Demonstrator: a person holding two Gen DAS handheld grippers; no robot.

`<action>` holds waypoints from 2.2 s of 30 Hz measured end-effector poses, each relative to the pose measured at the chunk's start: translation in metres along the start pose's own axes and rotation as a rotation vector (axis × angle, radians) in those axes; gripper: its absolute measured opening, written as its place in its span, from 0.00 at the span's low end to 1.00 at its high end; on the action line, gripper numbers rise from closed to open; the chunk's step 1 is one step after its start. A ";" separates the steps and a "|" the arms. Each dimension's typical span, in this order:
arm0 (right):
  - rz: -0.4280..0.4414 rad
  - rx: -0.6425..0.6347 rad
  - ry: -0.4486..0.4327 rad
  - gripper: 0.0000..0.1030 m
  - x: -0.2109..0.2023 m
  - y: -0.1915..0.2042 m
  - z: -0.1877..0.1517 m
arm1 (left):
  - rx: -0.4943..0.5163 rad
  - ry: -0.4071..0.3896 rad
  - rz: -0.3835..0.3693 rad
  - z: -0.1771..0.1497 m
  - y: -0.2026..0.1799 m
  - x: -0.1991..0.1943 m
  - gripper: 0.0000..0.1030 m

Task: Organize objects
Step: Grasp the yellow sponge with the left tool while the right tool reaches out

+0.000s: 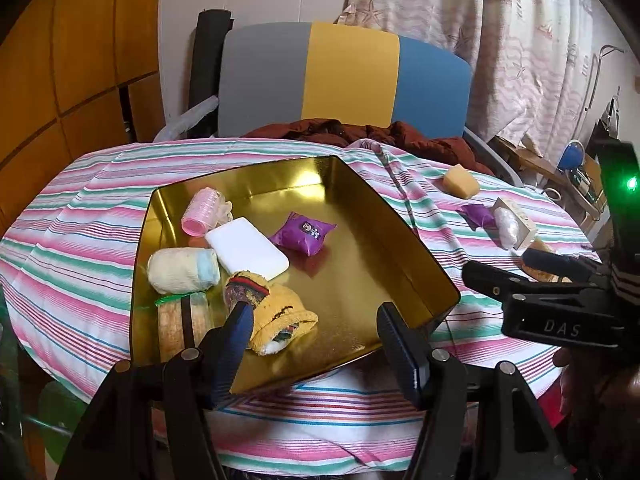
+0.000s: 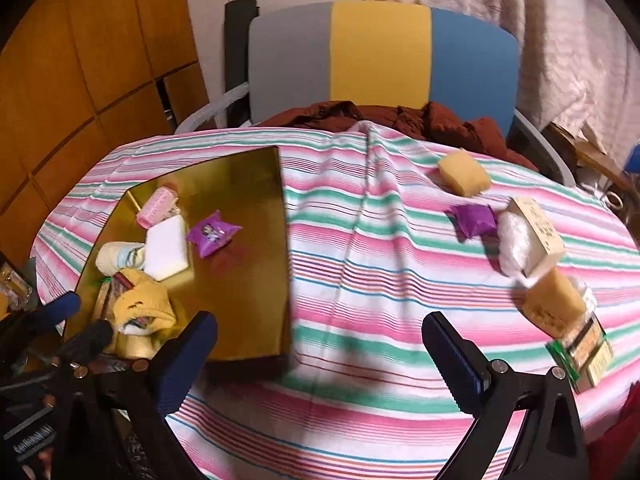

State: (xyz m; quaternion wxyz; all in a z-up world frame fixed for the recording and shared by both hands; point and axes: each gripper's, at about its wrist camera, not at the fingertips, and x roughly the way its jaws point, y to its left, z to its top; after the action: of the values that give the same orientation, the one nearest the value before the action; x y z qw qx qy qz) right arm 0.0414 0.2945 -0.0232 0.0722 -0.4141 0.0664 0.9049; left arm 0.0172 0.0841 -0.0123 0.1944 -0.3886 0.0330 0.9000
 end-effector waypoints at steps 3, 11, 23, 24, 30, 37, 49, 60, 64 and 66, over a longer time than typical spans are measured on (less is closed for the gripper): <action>-0.019 0.033 0.006 1.00 -0.002 -0.018 -0.002 | 0.003 -0.006 -0.001 0.001 -0.001 -0.002 0.63; -0.068 0.122 0.041 1.00 -0.005 -0.072 0.002 | 0.052 -0.008 -0.045 0.010 -0.014 -0.001 0.63; -0.155 0.169 -0.071 1.00 0.005 -0.184 0.059 | 0.093 -0.010 -0.184 0.062 -0.066 0.023 0.63; -0.173 0.177 -0.085 1.00 0.010 -0.193 0.061 | 0.098 -0.007 -0.187 0.066 -0.071 0.027 0.63; -0.252 0.433 -0.084 1.00 0.034 -0.263 0.047 | 0.115 0.042 -0.217 0.089 -0.106 0.062 0.63; -0.182 0.576 -0.027 1.00 0.036 -0.288 0.039 | 0.073 0.182 -0.291 0.116 -0.156 0.133 0.63; -0.101 0.605 -0.049 1.00 0.023 -0.289 0.037 | -0.121 0.313 -0.326 0.176 -0.218 0.261 0.84; 0.015 0.642 -0.006 1.00 0.030 -0.291 0.032 | -0.260 0.387 -0.250 0.199 -0.244 0.340 0.81; 0.015 0.672 0.017 1.00 0.034 -0.297 0.029 | -0.195 0.371 -0.270 0.194 -0.248 0.336 0.59; 0.006 0.679 0.022 1.00 0.035 -0.299 0.028 | -0.189 0.351 -0.300 0.194 -0.243 0.322 0.57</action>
State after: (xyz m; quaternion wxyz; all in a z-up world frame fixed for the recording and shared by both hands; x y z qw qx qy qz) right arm 0.0538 0.5952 -0.0498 0.2026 -0.3762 0.3659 0.8268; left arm -0.2254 0.4540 -0.0845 0.2798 -0.5559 -0.0760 0.7790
